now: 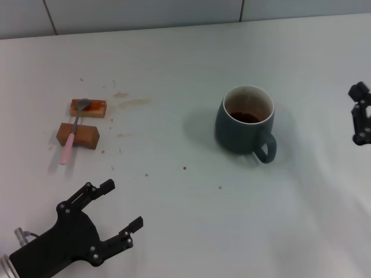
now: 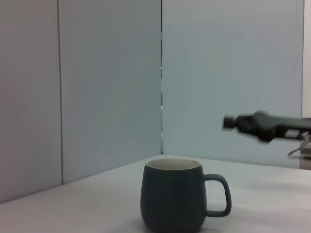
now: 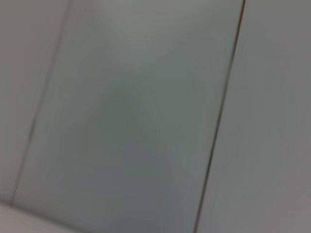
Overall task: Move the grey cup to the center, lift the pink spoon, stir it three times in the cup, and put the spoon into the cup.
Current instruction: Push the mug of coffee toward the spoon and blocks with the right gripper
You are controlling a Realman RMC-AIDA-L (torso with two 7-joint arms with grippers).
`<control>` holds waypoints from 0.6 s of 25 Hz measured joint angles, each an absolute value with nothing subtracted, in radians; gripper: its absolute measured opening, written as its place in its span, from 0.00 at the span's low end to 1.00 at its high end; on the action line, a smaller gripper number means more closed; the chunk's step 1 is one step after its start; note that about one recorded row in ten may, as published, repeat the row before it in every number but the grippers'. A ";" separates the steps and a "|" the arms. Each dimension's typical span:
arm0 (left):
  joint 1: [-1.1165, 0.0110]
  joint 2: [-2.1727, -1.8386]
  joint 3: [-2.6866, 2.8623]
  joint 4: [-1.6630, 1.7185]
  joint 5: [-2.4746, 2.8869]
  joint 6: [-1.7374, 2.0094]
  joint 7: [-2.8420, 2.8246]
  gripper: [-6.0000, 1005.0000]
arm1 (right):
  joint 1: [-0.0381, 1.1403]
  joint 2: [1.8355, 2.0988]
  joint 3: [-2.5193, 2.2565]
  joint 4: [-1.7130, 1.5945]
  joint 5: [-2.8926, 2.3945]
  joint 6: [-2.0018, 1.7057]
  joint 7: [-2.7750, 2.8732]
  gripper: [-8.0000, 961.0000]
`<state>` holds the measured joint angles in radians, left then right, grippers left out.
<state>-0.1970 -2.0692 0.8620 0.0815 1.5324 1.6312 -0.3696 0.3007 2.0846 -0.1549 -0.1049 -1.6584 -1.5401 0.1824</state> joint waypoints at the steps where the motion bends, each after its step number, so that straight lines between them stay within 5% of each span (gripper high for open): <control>1: -0.196 -2.069 0.862 0.082 1.532 1.634 -0.370 0.86 | 0.312 2.085 -0.155 -0.104 -1.655 -1.497 0.174 0.32; 6: -0.198 -2.069 0.861 0.085 1.532 1.635 -0.370 0.86 | 0.373 2.085 -0.166 -0.078 -1.657 -1.331 0.048 0.06; 15: -0.202 -2.069 0.836 0.087 1.530 1.636 -0.371 0.86 | 0.461 2.083 -0.171 0.009 -1.700 -1.181 -0.145 0.06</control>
<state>-0.2018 -2.0693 0.8359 0.0872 1.5304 1.6358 -0.3715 0.4612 2.0832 -0.1706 0.0094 -1.7000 -1.1805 -0.1450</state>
